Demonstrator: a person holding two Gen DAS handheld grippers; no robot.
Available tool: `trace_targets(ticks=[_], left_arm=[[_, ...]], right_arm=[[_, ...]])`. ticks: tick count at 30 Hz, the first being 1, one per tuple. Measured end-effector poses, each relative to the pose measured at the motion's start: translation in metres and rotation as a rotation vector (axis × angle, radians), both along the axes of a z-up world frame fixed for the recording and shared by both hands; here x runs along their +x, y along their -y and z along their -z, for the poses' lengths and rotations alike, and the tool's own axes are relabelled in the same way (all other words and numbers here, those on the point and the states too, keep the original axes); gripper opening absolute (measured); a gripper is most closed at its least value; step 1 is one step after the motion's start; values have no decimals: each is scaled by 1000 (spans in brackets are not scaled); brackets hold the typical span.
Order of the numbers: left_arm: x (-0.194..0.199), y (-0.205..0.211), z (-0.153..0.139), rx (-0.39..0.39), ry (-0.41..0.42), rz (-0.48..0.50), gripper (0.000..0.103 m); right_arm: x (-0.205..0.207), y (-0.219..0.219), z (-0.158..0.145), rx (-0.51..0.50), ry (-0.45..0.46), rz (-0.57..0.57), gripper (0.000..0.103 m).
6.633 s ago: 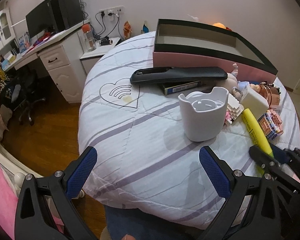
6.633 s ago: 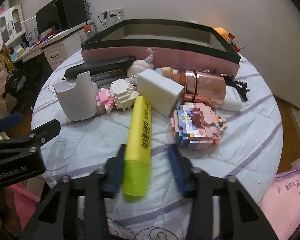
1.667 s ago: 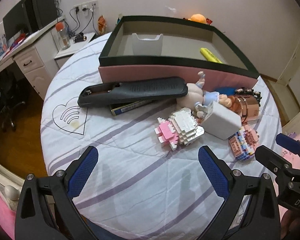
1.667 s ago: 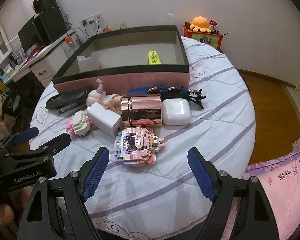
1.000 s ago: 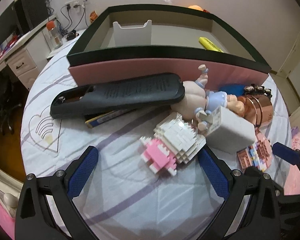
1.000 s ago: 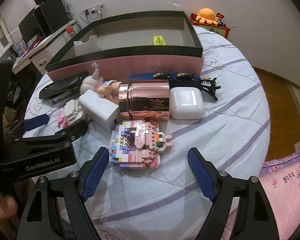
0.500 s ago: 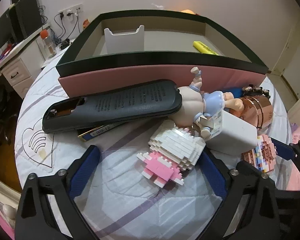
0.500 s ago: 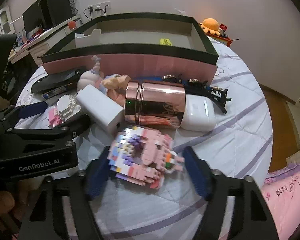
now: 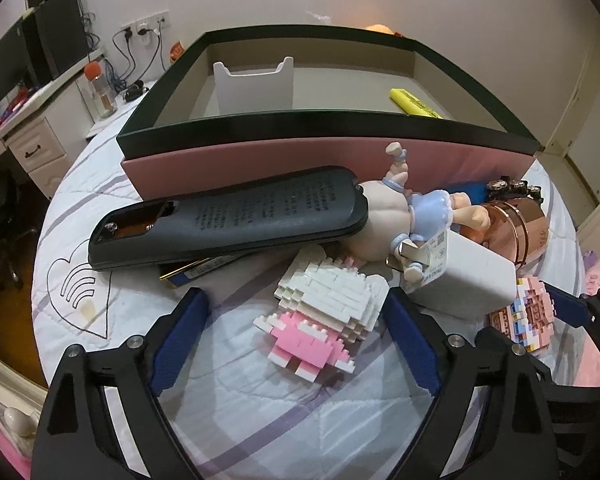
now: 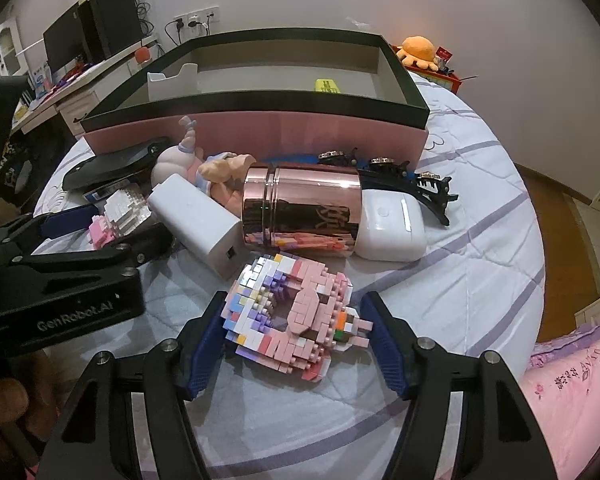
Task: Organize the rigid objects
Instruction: 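Grasp the white block figure with the left tool while the right tool grasps the pink block figure, then lower both block figures into the pink box and open both tools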
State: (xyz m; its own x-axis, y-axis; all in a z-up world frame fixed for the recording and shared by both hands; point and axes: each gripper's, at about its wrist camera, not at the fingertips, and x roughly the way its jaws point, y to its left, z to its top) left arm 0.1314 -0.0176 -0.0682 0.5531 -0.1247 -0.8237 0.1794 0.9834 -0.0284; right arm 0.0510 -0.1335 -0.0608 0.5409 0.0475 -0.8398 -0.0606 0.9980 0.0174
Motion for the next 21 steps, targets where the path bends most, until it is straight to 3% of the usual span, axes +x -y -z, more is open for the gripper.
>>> trace_targets(ticks=[3, 4, 5, 7, 21], left_arm=[[-3, -5, -3, -3, 12, -11, 67], [-4, -8, -5, -6, 15, -17, 52], [-4, -13, -6, -17, 16, -29, 46], [-6, -20, -7, -51, 10, -32, 45], [-30, -32, -14, -72, -16, -42, 45]], right_arm=[[-3, -1, 1, 4, 13, 2, 67], [-4, 0, 1, 11, 15, 3, 67], [-5, 1, 1, 17, 16, 5, 67], [-6, 5, 0, 37, 15, 8, 67], [-11, 18, -6, 105, 5, 3, 67]])
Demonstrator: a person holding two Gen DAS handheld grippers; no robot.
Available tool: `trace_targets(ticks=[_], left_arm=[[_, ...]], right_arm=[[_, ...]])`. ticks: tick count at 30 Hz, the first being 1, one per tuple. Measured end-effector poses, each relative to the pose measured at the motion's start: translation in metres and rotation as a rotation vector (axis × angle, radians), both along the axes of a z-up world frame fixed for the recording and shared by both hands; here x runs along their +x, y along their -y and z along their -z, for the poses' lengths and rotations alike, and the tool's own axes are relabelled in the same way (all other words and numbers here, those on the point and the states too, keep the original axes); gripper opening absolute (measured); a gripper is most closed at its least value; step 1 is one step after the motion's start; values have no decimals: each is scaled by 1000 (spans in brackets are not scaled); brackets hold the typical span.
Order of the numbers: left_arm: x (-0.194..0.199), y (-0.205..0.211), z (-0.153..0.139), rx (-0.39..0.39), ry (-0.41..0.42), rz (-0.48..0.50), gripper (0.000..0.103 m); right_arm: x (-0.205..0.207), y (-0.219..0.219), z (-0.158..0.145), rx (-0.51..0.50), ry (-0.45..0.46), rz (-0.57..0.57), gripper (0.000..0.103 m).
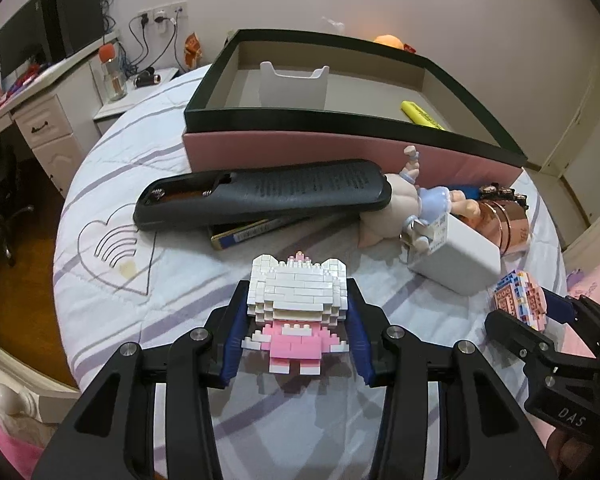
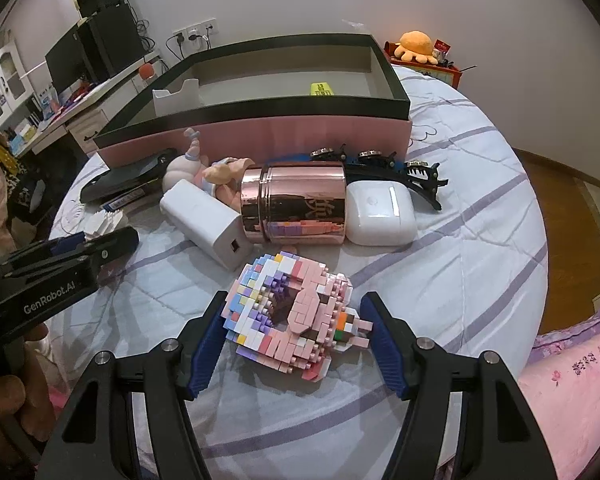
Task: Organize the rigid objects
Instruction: 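Lower both block figures into the pink box and open both tools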
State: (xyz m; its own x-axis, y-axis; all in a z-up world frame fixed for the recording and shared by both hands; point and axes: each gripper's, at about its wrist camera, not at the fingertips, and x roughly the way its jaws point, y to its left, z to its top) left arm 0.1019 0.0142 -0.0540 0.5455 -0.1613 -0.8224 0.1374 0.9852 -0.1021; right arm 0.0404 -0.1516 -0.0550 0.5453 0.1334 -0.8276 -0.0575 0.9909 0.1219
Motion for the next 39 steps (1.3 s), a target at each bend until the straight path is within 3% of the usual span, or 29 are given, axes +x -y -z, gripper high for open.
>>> trace_targets(ticks=[6, 14, 23, 29, 39], left_arm=[[-10, 1, -18, -3, 10, 6, 45], [6, -8, -64, -29, 69, 11, 45], [93, -2, -116, -25, 150, 28, 45], [172, 10, -106, 4, 95, 49, 45], [264, 21, -51, 26, -54, 52, 45]], right_arm=[[-7, -1, -13, 40, -3, -23, 67], [-6, -3, -70, 81, 88, -69, 67], [83, 0, -103, 42, 143, -90, 67], [162, -7, -102, 24, 120, -101, 67], [264, -7, -48, 17, -41, -73, 67]])
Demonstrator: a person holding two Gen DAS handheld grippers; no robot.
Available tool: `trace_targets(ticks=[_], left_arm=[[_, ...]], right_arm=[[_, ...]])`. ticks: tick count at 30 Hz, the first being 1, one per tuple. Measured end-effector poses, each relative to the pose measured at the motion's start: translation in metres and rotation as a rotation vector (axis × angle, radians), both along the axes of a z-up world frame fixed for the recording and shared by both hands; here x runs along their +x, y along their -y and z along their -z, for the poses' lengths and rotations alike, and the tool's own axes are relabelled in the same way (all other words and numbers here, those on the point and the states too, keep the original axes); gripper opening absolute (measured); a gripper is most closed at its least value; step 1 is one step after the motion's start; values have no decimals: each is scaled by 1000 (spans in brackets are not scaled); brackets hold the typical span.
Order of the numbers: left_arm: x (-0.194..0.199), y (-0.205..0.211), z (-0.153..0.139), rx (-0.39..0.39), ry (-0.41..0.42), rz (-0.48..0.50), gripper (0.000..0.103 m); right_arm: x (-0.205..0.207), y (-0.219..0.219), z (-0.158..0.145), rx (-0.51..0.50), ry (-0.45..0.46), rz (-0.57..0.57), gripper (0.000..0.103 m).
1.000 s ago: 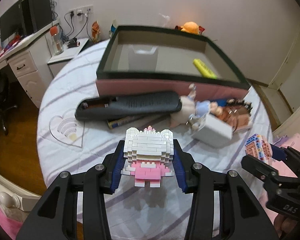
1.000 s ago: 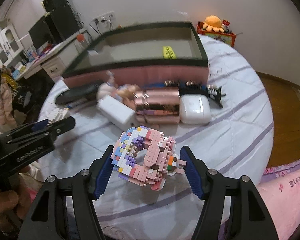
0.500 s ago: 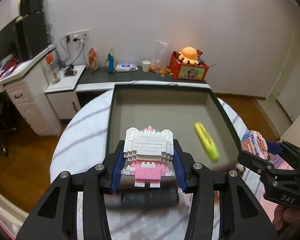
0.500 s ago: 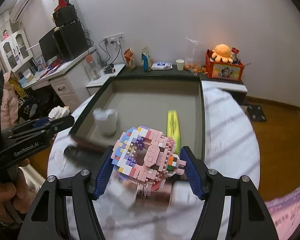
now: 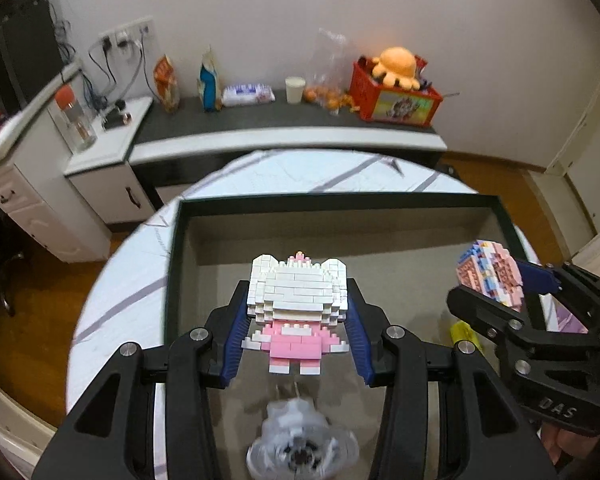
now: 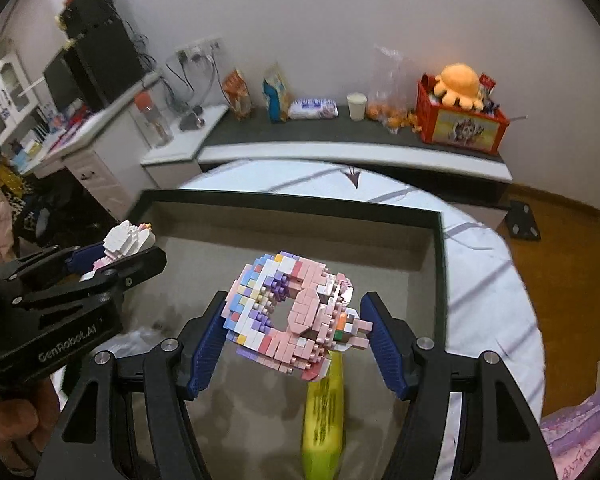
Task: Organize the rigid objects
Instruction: 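Lower both block figures into the pink box and open both tools, then withdraw both tools from the box toward the remaining objects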
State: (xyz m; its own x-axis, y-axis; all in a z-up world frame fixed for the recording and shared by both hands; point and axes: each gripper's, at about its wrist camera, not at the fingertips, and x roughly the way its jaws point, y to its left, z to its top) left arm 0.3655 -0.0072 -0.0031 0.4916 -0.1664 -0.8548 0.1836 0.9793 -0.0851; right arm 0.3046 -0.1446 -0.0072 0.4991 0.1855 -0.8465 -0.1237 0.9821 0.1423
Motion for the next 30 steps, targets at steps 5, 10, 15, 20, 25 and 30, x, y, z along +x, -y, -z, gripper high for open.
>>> trace_targets(ticks=[5, 10, 15, 20, 25, 30], left_arm=[[11, 7, 17, 26, -45, 4, 46], [12, 9, 18, 51, -38, -19, 71], [4, 2, 10, 50, -9, -47, 87], [-13, -5, -6, 40, 34, -62, 96], [-40, -5, -26, 59, 89, -76, 98], [-79, -16, -51, 38, 138, -104, 99]], right_arm=[[19, 3, 22, -30, -66, 2, 68], [22, 2, 19, -70, -66, -1, 68], [17, 2, 17, -62, -56, 12, 71], [3, 6, 4, -44, -10, 23, 79], [-20, 8, -15, -18, 40, 29, 79], [-56, 10, -41, 8, 98, 40, 81]])
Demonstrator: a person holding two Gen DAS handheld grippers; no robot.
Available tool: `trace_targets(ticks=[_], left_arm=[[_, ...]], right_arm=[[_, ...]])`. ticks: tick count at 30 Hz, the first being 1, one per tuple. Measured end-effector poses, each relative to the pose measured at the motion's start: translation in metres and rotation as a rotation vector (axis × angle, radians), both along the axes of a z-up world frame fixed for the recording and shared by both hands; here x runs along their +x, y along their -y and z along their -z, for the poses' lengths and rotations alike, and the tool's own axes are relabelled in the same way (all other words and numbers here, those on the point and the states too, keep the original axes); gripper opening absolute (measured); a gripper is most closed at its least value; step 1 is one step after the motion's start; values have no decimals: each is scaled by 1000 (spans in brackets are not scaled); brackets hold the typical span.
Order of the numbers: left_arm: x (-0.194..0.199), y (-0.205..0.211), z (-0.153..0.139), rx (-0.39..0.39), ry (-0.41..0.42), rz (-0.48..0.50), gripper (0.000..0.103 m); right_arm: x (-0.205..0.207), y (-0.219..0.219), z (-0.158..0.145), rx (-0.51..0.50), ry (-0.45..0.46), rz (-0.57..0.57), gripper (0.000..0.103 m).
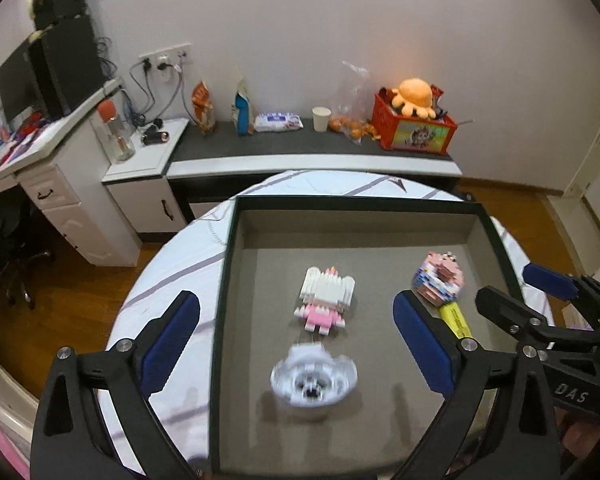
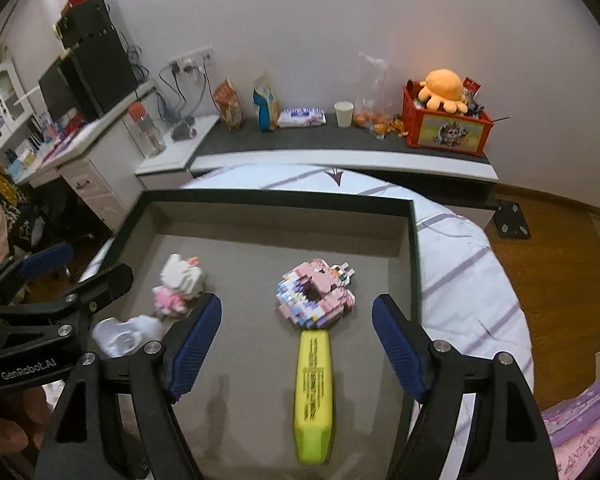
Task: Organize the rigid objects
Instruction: 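Withdraw both tools from the box toward the remaining objects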
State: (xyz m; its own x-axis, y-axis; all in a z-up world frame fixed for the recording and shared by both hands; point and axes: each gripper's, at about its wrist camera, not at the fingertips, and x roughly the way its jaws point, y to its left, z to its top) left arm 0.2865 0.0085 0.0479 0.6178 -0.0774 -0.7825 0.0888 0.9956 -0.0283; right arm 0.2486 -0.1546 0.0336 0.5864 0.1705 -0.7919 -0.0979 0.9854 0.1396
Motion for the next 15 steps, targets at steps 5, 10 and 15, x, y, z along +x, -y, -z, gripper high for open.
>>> trace_targets(ticks=[5, 10, 15], left_arm=[[-48, -10, -22, 15, 67, -30, 102], [-97, -25, -30, 33, 107, -59, 103], [-133, -37, -22, 18, 89, -72, 103]], right_arm=[[-43, 2, -25, 46, 71, 2, 89], [-85, -1, -35, 75, 112, -7, 103], [-129, 2, -34, 103, 124, 5, 103]])
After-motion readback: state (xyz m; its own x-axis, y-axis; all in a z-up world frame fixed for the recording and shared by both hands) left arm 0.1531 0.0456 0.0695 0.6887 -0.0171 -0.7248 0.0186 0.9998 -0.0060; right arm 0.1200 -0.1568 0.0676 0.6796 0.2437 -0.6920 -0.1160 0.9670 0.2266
